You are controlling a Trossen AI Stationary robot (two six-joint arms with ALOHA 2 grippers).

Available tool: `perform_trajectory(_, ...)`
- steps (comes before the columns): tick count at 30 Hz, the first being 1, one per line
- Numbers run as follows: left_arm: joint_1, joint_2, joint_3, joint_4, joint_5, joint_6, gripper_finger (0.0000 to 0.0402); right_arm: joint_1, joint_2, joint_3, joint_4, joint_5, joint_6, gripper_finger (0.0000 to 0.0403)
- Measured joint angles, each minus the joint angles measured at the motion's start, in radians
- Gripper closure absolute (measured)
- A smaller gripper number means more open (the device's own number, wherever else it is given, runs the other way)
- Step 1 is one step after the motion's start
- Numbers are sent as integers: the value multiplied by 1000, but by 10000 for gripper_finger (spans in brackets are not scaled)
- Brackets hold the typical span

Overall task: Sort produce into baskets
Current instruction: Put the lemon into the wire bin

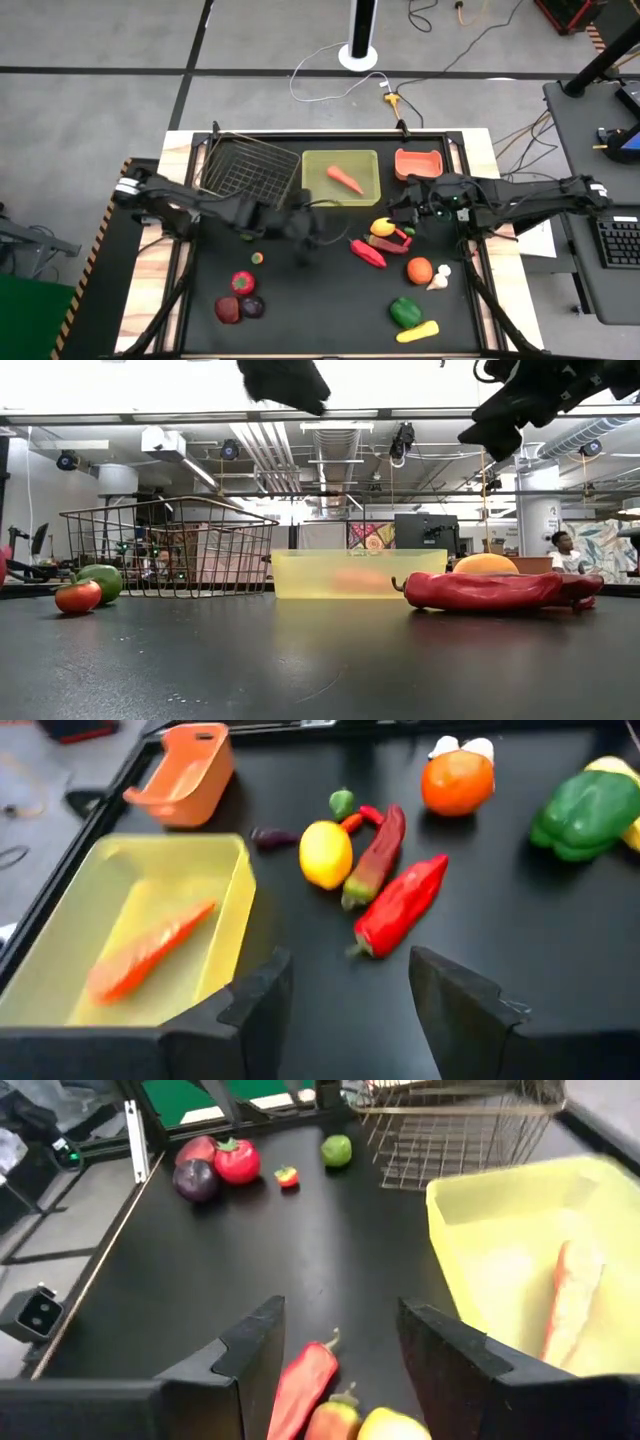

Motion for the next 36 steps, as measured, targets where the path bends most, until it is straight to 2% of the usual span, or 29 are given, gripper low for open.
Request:
perform_trajectory(6, -178, -159, -152, -86, -193, -223, 219, 21, 56, 0, -24, -4, 125, 218)
perform_trajectory(11, -278, -279, -227, -158, -372, -242, 219, 31, 133, 51, -92, -1, 235, 218)
perform_trajectory(13, -286, -317, -241, -187, -381, -226, 220, 32, 177, 98, -159, 0, 217, 218)
perform_trajectory(17, -286, -379, -270, -235, -372, -231, 220, 44, 284, 218, -349, 33, 68, 218)
perform_trajectory(21, -290, -412, -292, -215, -370, -371, 220, 44, 377, 321, -527, 31, -21, 218)
perform_trajectory(25, -323, -383, -293, -111, -415, -416, 220, 66, 417, 369, -565, -10, -62, 218)
perform_trajectory(31, -334, -320, -289, -75, -504, -405, 219, 92, 418, 353, -614, 44, -108, 214)
perform_trajectory(36, -335, -299, -289, -79, -508, -405, 219, 92, 437, 342, -610, 108, -110, 174)
